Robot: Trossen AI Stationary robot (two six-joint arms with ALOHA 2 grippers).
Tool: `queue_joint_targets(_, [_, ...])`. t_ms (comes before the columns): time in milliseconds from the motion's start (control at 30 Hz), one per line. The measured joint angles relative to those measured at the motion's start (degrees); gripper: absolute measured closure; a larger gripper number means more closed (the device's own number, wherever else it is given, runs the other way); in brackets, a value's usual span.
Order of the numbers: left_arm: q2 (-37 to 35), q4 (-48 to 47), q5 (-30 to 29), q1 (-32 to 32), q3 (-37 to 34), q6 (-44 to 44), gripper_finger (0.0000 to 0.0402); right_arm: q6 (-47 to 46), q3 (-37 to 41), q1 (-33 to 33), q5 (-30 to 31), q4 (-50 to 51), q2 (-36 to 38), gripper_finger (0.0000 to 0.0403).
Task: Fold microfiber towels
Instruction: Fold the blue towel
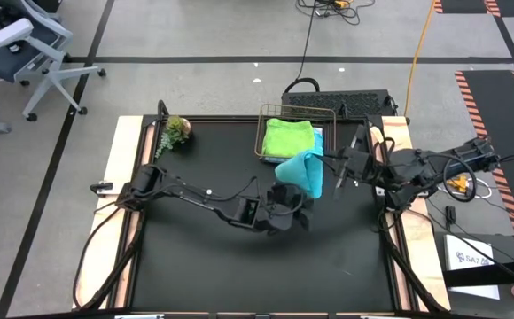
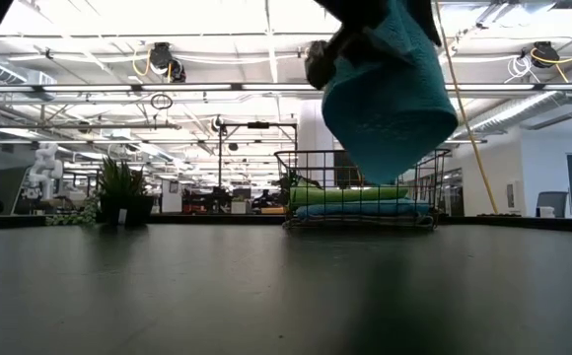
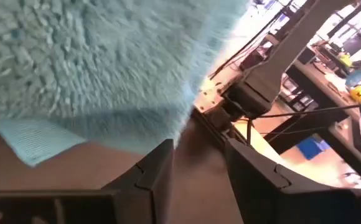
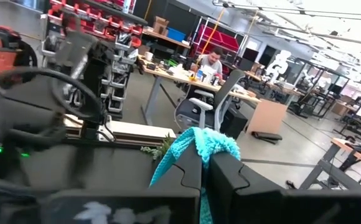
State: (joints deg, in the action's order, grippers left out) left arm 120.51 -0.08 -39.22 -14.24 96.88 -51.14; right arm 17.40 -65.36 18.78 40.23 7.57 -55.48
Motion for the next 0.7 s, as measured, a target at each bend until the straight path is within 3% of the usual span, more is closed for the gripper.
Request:
queue_joint_targets(133, [0.04, 0.11, 5.93, 1.9, -0.02, -3.0, 0.0257, 0.44, 0.0, 1.05, 0.04, -0.04, 0.0, 0.0403])
queue_joint_targets(267, [-0.15, -0.33, 7.75, 3.17, -0.02, -1.24, 0.0257, 0.75, 0.0, 2.17, 0.12, -0.04, 0.0, 0.0403])
queue_joint_targets(467, [-1.6, -4.9, 7.64, 4.16, -0.03, 0.13, 0.0257, 0.9, 0.0, 3.16, 0.13, -0.04, 0.0, 0.0403])
queue_joint_targets(700, [-6.31, -7.25, 3.12, 3.71, -0.02, 4.72, 0.0257, 1.45, 0.0, 3.13, 0.18, 0.01, 0.0, 0.0403])
